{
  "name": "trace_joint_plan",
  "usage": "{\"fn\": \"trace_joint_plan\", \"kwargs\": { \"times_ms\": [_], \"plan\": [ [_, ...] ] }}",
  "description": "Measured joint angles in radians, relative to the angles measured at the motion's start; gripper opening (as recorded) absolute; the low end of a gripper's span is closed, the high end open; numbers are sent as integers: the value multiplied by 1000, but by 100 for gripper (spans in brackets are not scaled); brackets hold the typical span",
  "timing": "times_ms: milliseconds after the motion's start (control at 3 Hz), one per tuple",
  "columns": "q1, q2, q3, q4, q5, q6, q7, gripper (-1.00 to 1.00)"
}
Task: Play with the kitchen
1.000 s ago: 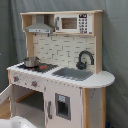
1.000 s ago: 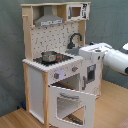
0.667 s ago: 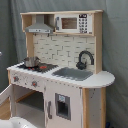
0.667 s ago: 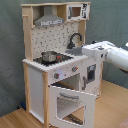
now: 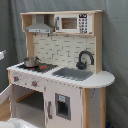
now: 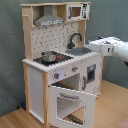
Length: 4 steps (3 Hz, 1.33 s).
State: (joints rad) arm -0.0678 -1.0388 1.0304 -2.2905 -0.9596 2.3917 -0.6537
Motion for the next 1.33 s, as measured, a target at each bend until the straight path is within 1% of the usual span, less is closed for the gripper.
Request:
{"fn": "trace_joint_plan", "kwargs": {
  "times_ms": [333, 667, 1000, 1333],
  "plan": [
    [21, 5, -87, -18, 0, 22, -57, 100],
    [9, 8, -166, -32, 0, 74, -84, 100],
    [8, 11, -246, -32, 0, 121, -127, 100],
    [8, 20, -328, -32, 0, 184, -173, 100]
  ]
}}
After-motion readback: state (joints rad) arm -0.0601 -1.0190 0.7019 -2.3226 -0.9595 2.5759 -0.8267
